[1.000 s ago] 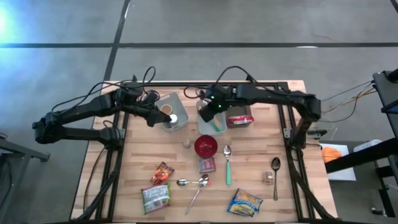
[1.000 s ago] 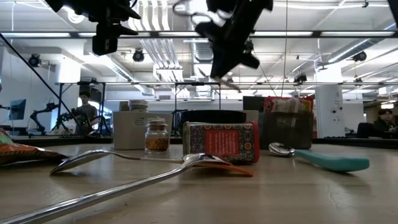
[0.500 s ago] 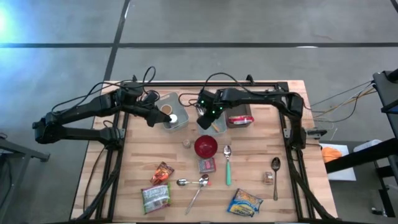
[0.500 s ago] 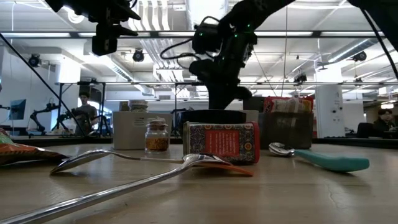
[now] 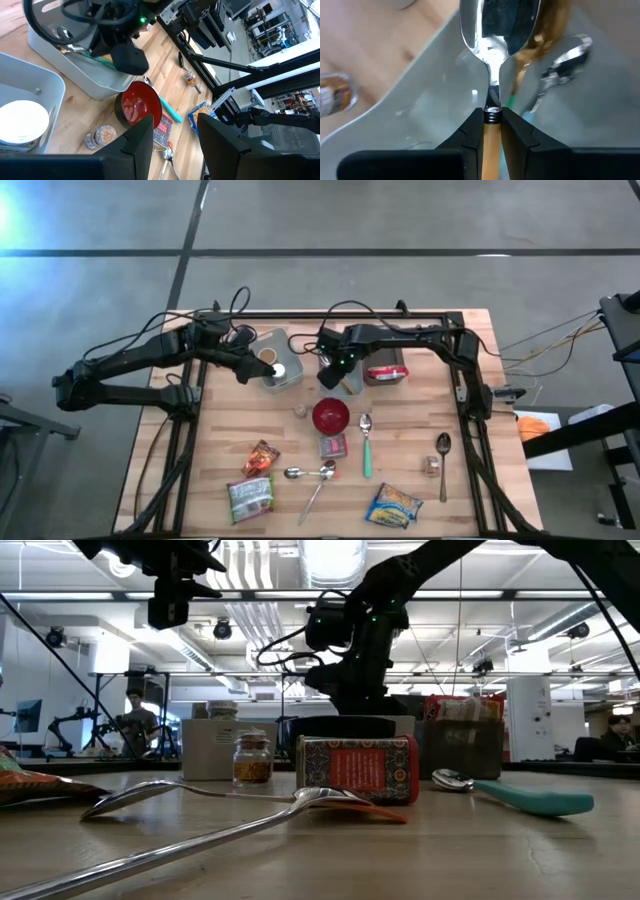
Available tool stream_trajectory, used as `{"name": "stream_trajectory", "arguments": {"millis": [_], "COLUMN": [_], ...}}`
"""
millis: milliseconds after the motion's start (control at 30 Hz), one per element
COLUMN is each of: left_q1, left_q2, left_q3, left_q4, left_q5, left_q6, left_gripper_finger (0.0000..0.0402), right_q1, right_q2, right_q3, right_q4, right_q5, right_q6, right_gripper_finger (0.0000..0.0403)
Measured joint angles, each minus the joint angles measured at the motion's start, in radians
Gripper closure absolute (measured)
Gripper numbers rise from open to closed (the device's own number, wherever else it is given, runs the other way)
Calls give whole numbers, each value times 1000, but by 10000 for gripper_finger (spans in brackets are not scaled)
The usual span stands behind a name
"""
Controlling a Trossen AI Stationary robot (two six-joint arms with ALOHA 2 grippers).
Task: Pick & Place Food Item
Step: Put the yellow spoon into the right white bin
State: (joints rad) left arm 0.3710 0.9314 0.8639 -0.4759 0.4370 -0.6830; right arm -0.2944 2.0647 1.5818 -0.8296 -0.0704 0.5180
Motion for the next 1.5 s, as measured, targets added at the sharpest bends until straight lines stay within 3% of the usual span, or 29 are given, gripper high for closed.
{"name": "stream_trajectory", "arguments": {"millis": [800, 1300, 1500], "left_q1": [0, 0, 0], "left_q2": [0, 0, 0], "left_q3": [0, 0, 0], "left_q4": [0, 0, 0], "left_q5": [0, 0, 0], "left_q6": [3, 3, 2], "left_gripper_finger": [245, 245, 245], "right_q1": [-26, -27, -23], "right_q2": [45, 44, 43], "right_q3": [-2, 14, 15], "right_q4": [-3, -2, -1], "right_q5": [37, -3, -39], "right_q6": [2, -9, -24], "right_gripper_finger": [347, 345, 292]}}
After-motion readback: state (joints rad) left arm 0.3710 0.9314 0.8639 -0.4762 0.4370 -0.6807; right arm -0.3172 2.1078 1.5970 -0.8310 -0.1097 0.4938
